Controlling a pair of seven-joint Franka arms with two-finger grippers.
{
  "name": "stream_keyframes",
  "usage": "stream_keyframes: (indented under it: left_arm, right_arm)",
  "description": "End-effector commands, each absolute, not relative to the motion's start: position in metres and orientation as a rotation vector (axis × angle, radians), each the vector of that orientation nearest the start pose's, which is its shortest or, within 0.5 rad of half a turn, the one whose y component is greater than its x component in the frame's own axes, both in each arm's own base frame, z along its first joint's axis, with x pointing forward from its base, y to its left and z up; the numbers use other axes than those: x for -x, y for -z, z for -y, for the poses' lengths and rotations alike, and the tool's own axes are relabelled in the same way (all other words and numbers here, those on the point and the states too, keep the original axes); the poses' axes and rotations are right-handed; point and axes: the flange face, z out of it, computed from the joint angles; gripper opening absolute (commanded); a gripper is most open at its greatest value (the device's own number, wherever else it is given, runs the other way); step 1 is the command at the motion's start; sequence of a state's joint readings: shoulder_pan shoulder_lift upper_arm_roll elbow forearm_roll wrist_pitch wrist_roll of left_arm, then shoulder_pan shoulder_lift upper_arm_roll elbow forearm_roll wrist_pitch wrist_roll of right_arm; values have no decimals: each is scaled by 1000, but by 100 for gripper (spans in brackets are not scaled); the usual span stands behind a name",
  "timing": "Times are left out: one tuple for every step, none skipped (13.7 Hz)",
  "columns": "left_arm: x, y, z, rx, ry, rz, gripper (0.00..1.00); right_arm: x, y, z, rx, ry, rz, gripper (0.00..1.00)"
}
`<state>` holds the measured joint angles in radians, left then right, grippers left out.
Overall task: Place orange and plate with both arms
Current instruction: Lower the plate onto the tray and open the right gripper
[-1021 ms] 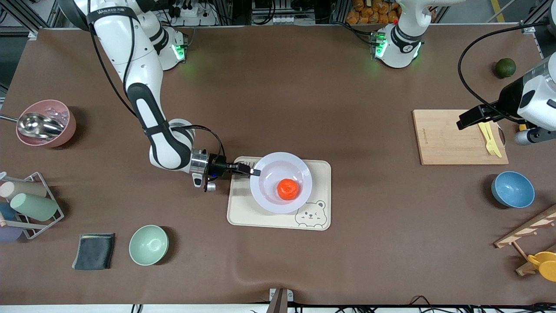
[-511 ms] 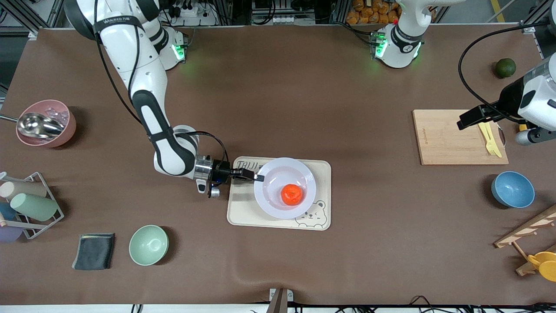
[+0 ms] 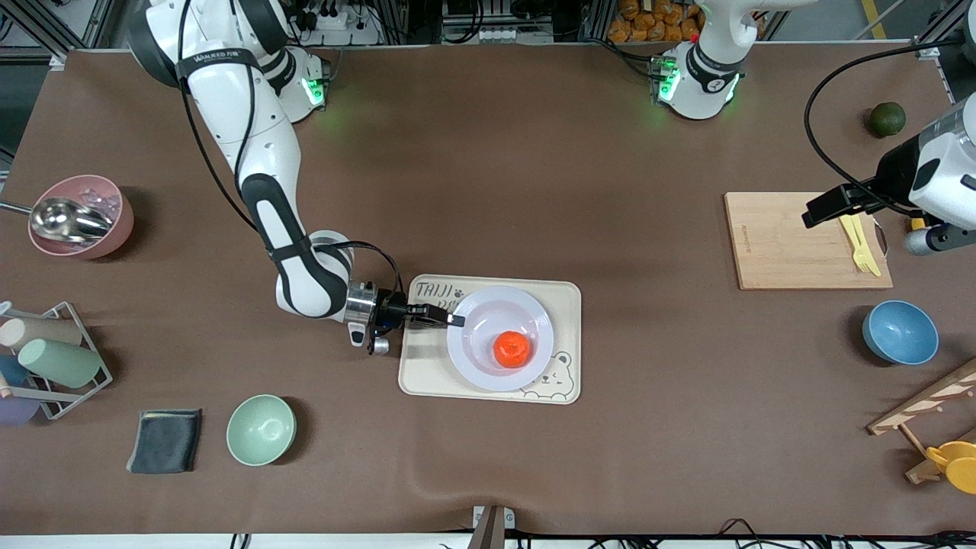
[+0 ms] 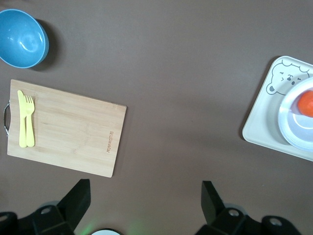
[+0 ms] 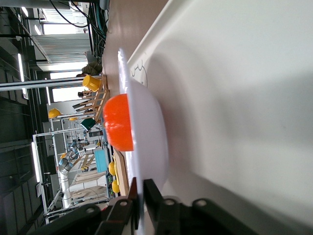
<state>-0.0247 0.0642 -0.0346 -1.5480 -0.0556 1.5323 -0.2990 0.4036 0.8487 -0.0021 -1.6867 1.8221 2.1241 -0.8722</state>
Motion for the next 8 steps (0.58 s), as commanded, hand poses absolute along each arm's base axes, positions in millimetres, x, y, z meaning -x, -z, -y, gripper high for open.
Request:
stream_keyframes:
  left_arm:
    - [-567,-597,38,3163,-127,376,100]
    - [-567,-597,38,3163,-127,376,100]
    - [-567,-597,39,3163,-127,373,100]
    - [-567,-597,39,3162,-129,373,100]
    - [-567,-597,38,3162,-127,376,100]
    - [-567,-597,39,3164,-130,373,100]
    - [-567,-597,39,3162,-129,373,100]
    - [-567,-597,39,3162,-129,373,100]
  right_arm:
    - [-604,-117,-292,1893,58,-154,100]
    - [-606,-118,-289,1910,60,-132,100]
    - [-609,-123,-284,1925,67,-113,100]
    - [-612,-131,-279,1946,74,-86,100]
    - [-614,-137,-271,1971,77,-56,100]
    - [-619,-144,-263,1998,88,-24,100]
    - [-622,-151,-257,2021,94,7,100]
    - [-623,-157,-248,2051,97,41,100]
